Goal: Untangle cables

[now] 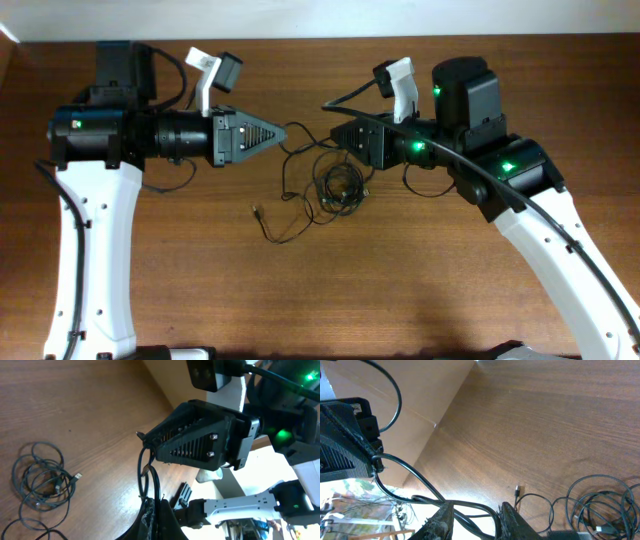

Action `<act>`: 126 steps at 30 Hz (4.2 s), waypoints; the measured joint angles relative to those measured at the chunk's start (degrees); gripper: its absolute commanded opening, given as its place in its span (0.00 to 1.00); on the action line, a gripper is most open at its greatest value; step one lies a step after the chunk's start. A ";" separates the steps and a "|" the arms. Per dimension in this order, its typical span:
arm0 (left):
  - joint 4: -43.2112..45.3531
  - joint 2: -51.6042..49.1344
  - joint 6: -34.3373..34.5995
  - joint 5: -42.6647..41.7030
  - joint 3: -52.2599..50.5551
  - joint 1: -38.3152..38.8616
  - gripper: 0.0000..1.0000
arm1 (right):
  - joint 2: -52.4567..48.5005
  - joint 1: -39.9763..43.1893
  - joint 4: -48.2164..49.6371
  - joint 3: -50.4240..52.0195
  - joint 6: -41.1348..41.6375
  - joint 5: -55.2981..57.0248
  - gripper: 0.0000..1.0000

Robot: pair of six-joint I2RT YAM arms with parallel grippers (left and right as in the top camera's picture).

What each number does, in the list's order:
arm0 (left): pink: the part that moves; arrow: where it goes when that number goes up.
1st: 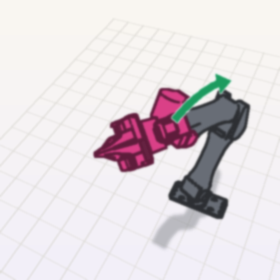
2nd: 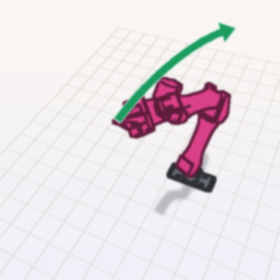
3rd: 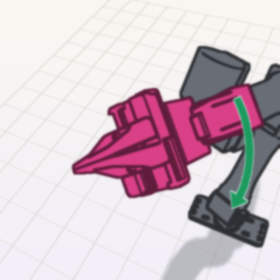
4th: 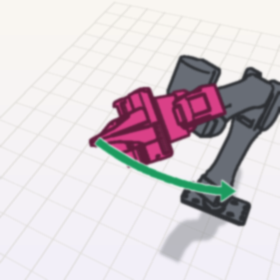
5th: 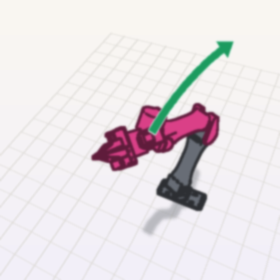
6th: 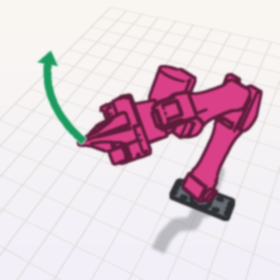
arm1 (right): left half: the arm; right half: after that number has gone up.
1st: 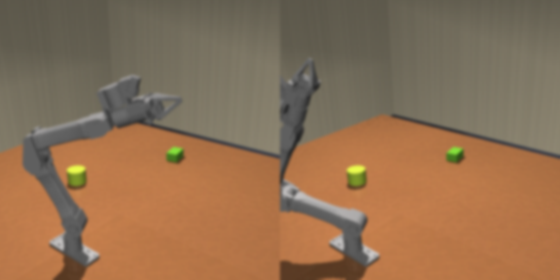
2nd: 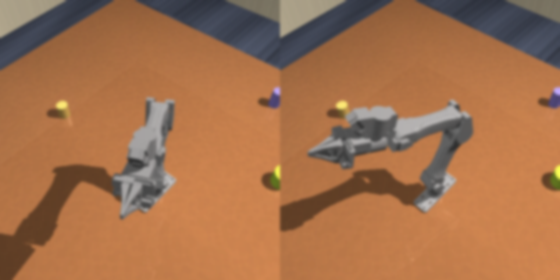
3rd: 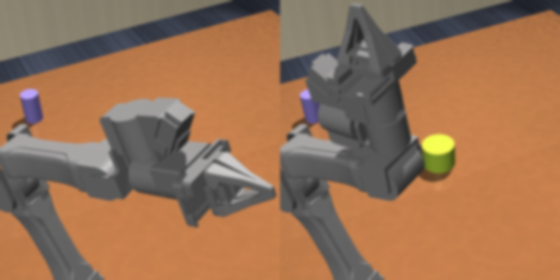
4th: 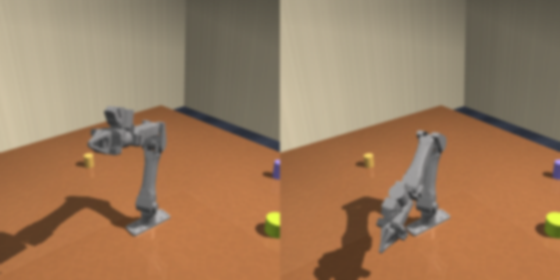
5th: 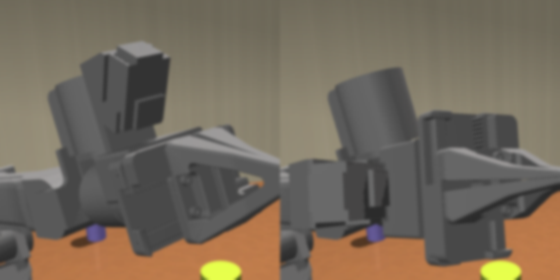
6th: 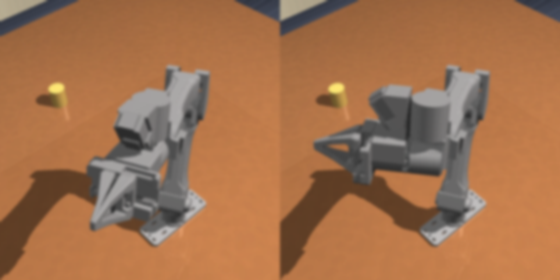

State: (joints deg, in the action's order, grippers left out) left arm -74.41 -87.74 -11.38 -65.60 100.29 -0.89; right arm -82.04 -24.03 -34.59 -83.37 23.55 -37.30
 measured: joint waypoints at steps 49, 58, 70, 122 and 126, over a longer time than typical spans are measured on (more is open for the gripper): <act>0.24 0.00 21.66 0.72 0.00 -7.63 0.04 | -0.22 0.09 -7.80 -0.42 -0.28 15.63 0.40; -5.68 0.00 23.80 34.88 0.00 -4.98 0.22 | -0.22 0.11 -7.87 -0.42 -0.28 13.81 0.86; 9.31 0.15 31.41 61.02 -26.60 -2.16 0.38 | -2.47 0.11 -8.48 -0.42 -0.20 13.84 0.88; 33.33 -13.09 32.41 73.18 -40.92 9.40 0.03 | -2.51 0.09 -8.70 -0.42 -0.20 13.81 0.89; 33.33 -13.09 32.39 73.18 -40.92 9.40 0.00 | -2.51 0.09 -8.70 -0.42 -0.17 13.81 0.92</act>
State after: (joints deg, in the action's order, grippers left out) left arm -41.08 -100.84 21.02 7.57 59.37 8.51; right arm -84.55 -23.94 -43.29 -83.79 23.38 -23.49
